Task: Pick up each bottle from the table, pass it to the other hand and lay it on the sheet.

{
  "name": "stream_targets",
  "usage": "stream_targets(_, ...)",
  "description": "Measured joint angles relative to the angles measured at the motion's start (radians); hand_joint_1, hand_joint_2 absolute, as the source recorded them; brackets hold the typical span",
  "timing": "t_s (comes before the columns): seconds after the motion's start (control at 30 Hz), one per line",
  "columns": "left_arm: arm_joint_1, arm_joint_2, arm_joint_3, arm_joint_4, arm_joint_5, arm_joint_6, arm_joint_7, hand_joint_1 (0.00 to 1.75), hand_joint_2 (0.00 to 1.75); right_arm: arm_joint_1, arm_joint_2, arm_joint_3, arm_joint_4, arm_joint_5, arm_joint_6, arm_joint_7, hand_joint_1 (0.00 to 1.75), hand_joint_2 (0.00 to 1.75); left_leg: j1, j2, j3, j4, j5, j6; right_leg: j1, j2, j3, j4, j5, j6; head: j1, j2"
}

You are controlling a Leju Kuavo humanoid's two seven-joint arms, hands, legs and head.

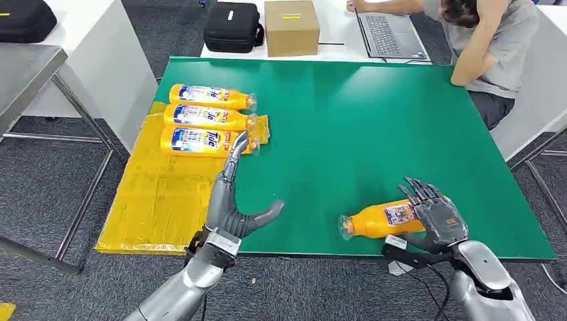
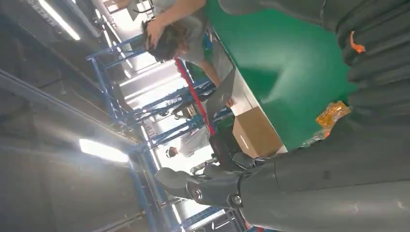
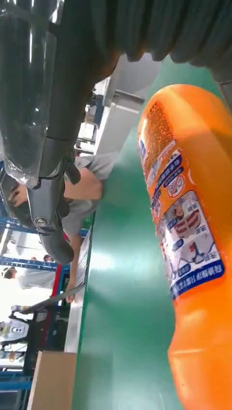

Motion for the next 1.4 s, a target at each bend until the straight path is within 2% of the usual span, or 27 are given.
stream_targets(0.77,-0.014,-0.007,-0.003,0.019,0.005,0.000,0.000,0.00,1.75,-0.111,0.013,0.063,0.225,-0.003,-0.039,-0.002,0.00,1.75,0.000,0.000,0.000,0.000,0.000,0.000,0.000,0.000,0.000,0.000,0.000,0.000,0.000,0.000)
stream_targets(1.07,-0.018,-0.007,-0.003,0.021,0.005,0.003,0.000,0.00,1.75,-0.125,0.010,0.068,0.242,-0.001,0.004,0.021,0.00,1.75,0.000,0.000,0.000,0.000,0.000,0.000,0.000,0.000,0.000,0.000,0.000,0.000,0.000,0.000)
stream_targets(1.1,-0.018,-0.007,-0.003,0.021,0.005,0.003,0.000,0.00,1.75,-0.126,0.008,0.069,0.243,-0.001,0.006,0.021,0.16,1.75,0.000,0.000,0.000,0.000,0.000,0.000,0.000,0.000,0.000,0.000,0.000,0.000,0.000,0.000)
stream_targets(1.13,-0.018,-0.007,-0.003,0.021,0.005,0.003,0.000,0.00,1.75,-0.128,0.007,0.070,0.245,-0.001,0.011,0.021,1.71,1.75,0.000,0.000,0.000,0.000,0.000,0.000,0.000,0.000,0.000,0.000,0.000,0.000,0.000,0.000)
stream_targets(1.4,-0.019,-0.011,-0.003,0.022,0.005,0.002,0.000,0.00,1.75,-0.144,-0.014,0.081,0.269,-0.028,0.061,-0.044,1.75,1.75,-0.001,0.000,0.000,0.000,0.000,0.000,0.000,0.000,0.000,0.000,0.000,0.000,0.000,0.000)
